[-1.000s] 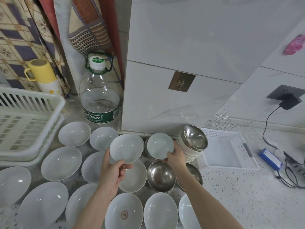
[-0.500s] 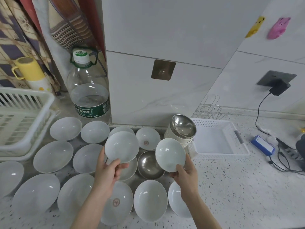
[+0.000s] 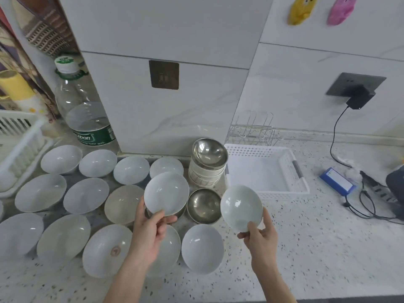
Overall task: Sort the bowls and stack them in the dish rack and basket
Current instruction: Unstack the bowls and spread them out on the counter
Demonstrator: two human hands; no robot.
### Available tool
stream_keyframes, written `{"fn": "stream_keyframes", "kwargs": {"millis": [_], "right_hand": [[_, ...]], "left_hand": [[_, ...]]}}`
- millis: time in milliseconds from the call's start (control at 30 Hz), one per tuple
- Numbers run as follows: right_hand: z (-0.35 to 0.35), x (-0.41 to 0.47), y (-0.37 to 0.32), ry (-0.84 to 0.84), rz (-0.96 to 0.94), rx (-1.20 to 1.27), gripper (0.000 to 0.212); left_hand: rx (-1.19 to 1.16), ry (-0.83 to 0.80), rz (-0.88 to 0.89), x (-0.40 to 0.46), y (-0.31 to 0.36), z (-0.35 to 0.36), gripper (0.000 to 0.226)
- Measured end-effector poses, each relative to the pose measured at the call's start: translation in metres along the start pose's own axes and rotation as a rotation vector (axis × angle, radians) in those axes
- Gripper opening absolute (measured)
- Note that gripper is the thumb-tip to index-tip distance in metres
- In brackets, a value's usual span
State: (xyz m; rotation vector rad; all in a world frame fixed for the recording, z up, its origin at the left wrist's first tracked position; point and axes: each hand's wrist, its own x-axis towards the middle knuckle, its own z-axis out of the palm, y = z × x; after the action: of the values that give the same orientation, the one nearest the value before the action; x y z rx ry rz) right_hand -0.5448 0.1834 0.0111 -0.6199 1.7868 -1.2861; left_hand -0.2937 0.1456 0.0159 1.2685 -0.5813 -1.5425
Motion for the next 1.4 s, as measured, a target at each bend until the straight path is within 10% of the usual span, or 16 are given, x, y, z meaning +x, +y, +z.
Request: {"fn": "stream_keyframes", "kwargs": {"millis": [1400], "right_hand": [[-0.038, 0.08, 0.034, -0.357, 0.076, -0.215, 0.061]], "left_hand": [[0.061, 0.084, 0.012, -0.054, -0.074, 0.078, 0.069]]}}
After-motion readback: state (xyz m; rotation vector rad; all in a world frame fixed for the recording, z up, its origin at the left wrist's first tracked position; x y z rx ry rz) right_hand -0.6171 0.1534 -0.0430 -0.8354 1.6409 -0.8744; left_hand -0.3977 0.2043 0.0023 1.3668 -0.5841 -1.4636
